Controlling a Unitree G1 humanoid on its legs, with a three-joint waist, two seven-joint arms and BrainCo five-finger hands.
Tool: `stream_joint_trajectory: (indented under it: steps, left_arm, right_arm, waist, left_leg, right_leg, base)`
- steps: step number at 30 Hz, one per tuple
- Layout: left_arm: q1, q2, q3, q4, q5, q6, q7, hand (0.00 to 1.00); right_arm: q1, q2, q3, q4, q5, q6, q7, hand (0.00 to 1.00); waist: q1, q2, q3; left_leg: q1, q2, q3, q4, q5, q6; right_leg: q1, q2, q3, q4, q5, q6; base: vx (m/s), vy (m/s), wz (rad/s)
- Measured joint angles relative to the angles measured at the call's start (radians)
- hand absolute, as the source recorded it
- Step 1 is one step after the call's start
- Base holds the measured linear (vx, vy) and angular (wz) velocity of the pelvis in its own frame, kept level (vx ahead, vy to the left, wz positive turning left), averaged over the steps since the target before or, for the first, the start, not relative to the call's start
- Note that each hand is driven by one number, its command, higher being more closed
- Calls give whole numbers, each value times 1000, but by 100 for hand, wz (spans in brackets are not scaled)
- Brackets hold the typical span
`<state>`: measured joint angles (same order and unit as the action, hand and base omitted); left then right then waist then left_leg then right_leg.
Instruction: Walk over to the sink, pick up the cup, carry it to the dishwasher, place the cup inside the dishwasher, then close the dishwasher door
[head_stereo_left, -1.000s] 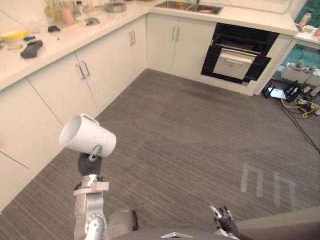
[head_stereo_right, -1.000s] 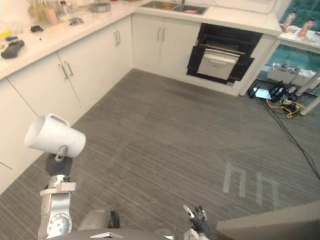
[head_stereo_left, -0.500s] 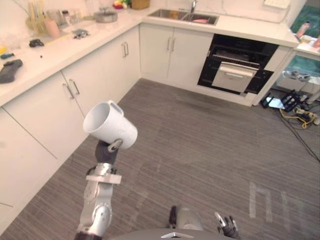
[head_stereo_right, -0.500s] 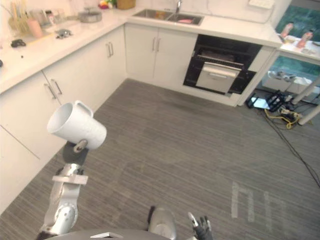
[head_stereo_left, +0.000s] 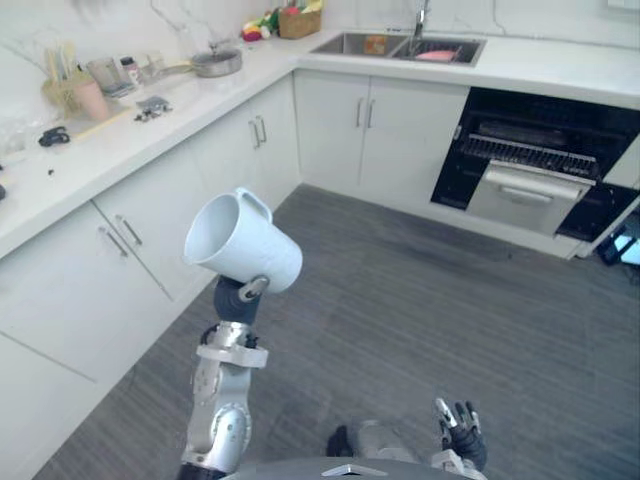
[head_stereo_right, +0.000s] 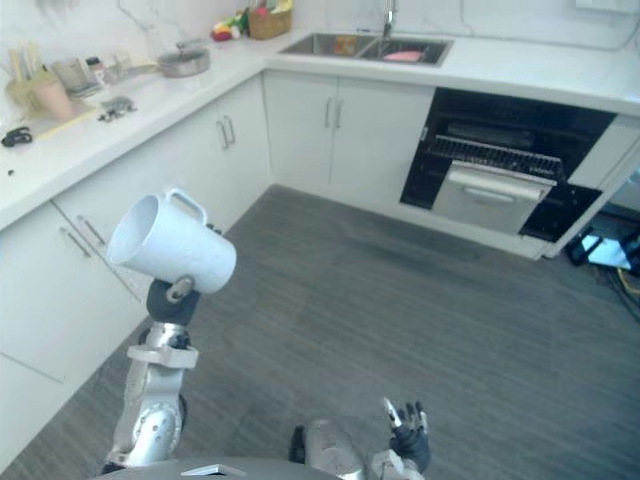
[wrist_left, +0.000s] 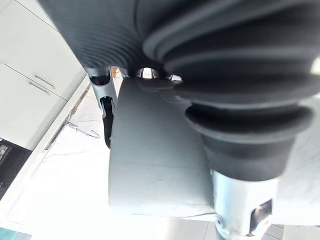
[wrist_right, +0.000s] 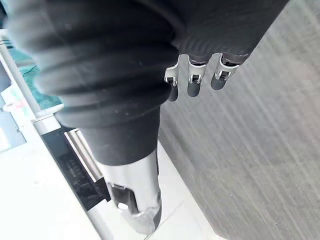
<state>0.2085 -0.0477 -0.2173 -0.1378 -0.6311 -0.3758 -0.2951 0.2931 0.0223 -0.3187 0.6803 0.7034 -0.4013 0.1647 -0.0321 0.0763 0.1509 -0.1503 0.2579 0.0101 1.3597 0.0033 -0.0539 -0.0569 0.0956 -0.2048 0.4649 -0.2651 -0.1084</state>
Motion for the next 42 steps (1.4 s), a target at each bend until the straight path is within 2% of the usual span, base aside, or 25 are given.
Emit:
stream_joint_trajectory:
  steps: [1,3,4,5,6,7,8,10,11,14,16,17,18,20,21,23,26,28,29,30,34,37,39,40,42]
  left_arm:
    - [6,2,2,-10,-1,-5,-3,100]
    - [5,14,10,-9,-3,-4,-13,100]
    - [5,27,14,-7,-5,2,-15,100]
    - [5,34,15,-6,-5,5,-15,100]
    - [7,43,10,-5,-4,6,-14,100]
    - [9,46,7,-1,-1,6,-11,100]
    - [11,47,4,4,3,3,-9,100]
    - [14,54,-5,17,10,-2,-2,100]
    - [6,66,-11,37,9,-11,-6,100]
    - [4,87,-19,45,27,-20,-18,100]
    - [4,108,-16,51,27,-20,-21,100]
    - [-1,124,-17,50,28,-20,-30,100]
    - [0,142,-21,47,32,-17,-36,100]
    - [1,143,-21,40,59,-17,-33,100]
    - [1,144,-25,38,100,-17,-9,100]
    - [-2,149,-28,24,125,-17,13,100]
    - [0,149,-31,-15,126,-15,16,100]
    - [10,151,-31,-17,124,-15,1,100]
    - [16,150,-34,-22,124,-15,-4,100]
    - [19,139,-53,-14,124,-15,-11,100]
    - [8,120,-88,-53,131,-20,-20,100]
    - [5,103,-101,-84,136,-21,-17,100]
    - [27,84,-107,-92,136,-21,-18,100]
    - [41,72,-107,-93,136,-21,-18,100]
    - [76,67,-107,-91,139,-21,-18,100]
  right_arm:
    - [-9,-11,-2,0,8,-11,1,0]
    - [-33,-27,-6,-1,17,-12,1,0]
    - [-71,-44,-6,-1,17,-13,1,0]
    - [-85,-51,-7,1,17,-13,0,0]
    - [-112,-62,-6,4,16,-15,-2,0]
    - [-140,-74,1,4,15,-20,-3,0]
    - [-146,-74,3,1,13,-27,-5,0]
    - [-137,-65,32,-40,-1,-51,-38,0]
    - [-134,-47,42,-39,-20,-59,-80,0]
    - [-139,-23,37,-39,-52,-63,-159,0]
    - [-140,-21,23,-39,-58,-93,-185,0]
    - [-145,-18,19,-39,-68,-111,-208,0]
    - [-145,-17,13,-40,-79,-121,-219,0]
    - [-153,-23,11,-54,-84,-124,-220,0]
    - [-147,-22,28,-108,-83,-124,-220,0]
    - [-136,-10,63,-201,-90,-128,-233,0]
    - [-88,26,92,-337,-136,-139,-239,0]
    - [-50,24,113,-418,-144,-148,-240,0]
    - [-30,24,124,-464,-144,-157,-242,0]
    - [-23,14,132,-512,-145,-171,-250,0]
    - [-21,25,177,-646,-164,-189,-290,0]
    - [-22,26,200,-736,-199,-192,-319,0]
    - [11,27,197,-810,-201,-194,-321,0]
    - [20,26,196,-836,-203,-199,-321,0]
    - [20,25,195,-844,-213,-212,-321,0]
  waist:
    - [31,-7,-4]
    - [48,-11,-6]
    - [46,-17,-7]
    - [42,-19,-8]
    - [42,-21,-9]
    - [48,-22,-10]
    - [52,-23,-12]
    - [62,-39,-19]
    - [49,-74,-28]
    - [43,-106,-38]
    - [45,-121,-43]
    - [48,-151,-41]
    - [36,-151,-37]
    - [32,-139,-36]
    - [11,-101,-34]
    - [-9,-75,-29]
    - [-4,-95,-28]
    - [-2,-98,-28]
    - [-9,-119,-34]
    - [-10,-68,-24]
    - [-6,-64,-15]
    - [-2,-57,-15]
    - [8,-42,-16]
    - [6,-31,-20]
    - [13,-39,-18]
  left_leg:
    - [-91,4,53,-71,-89,22]
    - [-137,4,99,-225,-160,17]
    - [-139,-23,148,-512,-211,5]
    - [-119,-50,148,-665,-207,0]
    - [-73,-114,95,-971,-154,-15]
    - [-56,-162,31,-1137,-54,-22]
    - [-52,-176,13,-1169,-18,-27]
    - [-54,-210,-1,-1144,71,-10]
    - [-65,-243,24,-1056,16,18]
    - [-82,-245,61,-854,-157,48]
    - [-8,-258,88,-855,-250,64]
    - [52,-288,109,-872,-280,80]
    - [112,-307,119,-907,-300,96]
    - [189,-299,129,-937,-325,105]
    - [255,-265,128,-990,-331,102]
    - [330,-230,128,-1063,-328,96]
    - [433,-198,129,-1101,-341,83]
    - [482,-178,123,-1090,-368,71]
    - [499,-179,112,-1070,-393,47]
    - [509,-142,91,-1018,-418,51]
    - [521,-134,92,-954,-353,47]
    - [456,-89,96,-710,-242,59]
    - [257,-15,59,-354,48,-27]
    - [169,6,57,-219,4,-13]
    - [50,9,79,-120,-98,15]
  right_leg:
    - [63,12,17,-69,9,16]
    - [106,22,43,-115,16,18]
    - [152,28,85,-161,23,9]
    - [171,25,102,-173,21,12]
    - [198,18,150,-191,11,30]
    - [218,8,207,-199,-5,50]
    - [227,2,234,-200,-14,61]
    - [260,-27,292,-190,-73,67]
    - [269,-72,307,-157,-104,96]
    - [262,-93,298,-24,-100,107]
    - [196,-127,240,208,-60,175]
    - [101,-198,179,435,42,179]
    - [13,-285,105,624,170,101]
    - [-88,-341,50,771,125,25]
    - [-167,-329,25,770,67,49]
    - [-229,-292,-24,625,25,109]
    - [-254,-251,-146,262,30,99]
    - [-256,-192,-150,6,137,95]
    - [-240,-179,-128,-75,289,69]
    - [-222,-142,-141,-29,250,-5]
    - [-242,-148,-133,124,104,-12]
    - [-185,-122,-154,147,-7,-2]
    - [-84,-93,-194,73,-34,5]
    - [-54,-75,-189,46,-35,2]
    - [17,-53,-162,-17,-36,-2]
  base:
    - [544,-145,-55]
    - [421,-61,-61]
    - [388,-1,-58]
    - [612,69,-84]
    - [613,146,-103]
    - [619,176,-118]
    - [515,211,-123]
    - [501,221,-77]
    - [584,229,-27]
    - [543,212,-22]
    - [465,199,-33]
    - [413,175,-29]
    - [401,156,-29]
    - [457,135,-23]
    - [494,127,-14]
    - [439,51,1]
    - [591,-72,-5]
    - [562,-144,1]
    - [519,-153,14]
    - [569,-179,-2]
    - [372,-151,-9]
    - [330,-156,-8]
    - [352,-48,-5]
    - [382,-48,-12]
    - [318,-62,-38]
